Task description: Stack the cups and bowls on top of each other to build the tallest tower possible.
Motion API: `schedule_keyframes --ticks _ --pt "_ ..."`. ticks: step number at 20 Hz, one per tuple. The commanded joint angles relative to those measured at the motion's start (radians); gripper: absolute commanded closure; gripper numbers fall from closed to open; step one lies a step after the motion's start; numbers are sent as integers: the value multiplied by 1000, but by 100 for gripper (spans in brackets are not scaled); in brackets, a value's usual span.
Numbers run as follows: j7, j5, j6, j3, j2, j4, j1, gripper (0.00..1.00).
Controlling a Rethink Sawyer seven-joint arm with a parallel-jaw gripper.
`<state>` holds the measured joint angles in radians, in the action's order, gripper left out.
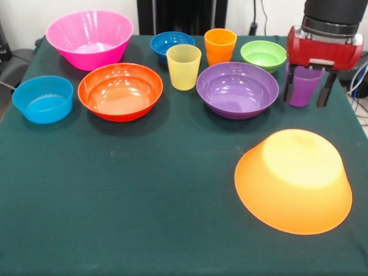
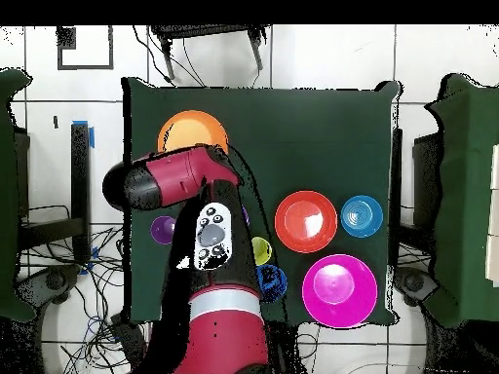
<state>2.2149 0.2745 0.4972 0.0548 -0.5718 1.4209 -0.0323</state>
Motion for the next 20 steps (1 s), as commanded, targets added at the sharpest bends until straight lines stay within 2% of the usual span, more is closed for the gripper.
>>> schedule_keyframes --ticks 1,10,15,18,20 --pt "158 15 -78 -35 129 -21 -62 0" --pt "182 8 -198 -142 242 -89 -122 0" --pt "198 -20 -228 -201 291 -107 -169 0" --pt "187 -37 -231 -209 308 -111 -183 0" --pt "211 -55 -278 -239 334 -134 -209 0"
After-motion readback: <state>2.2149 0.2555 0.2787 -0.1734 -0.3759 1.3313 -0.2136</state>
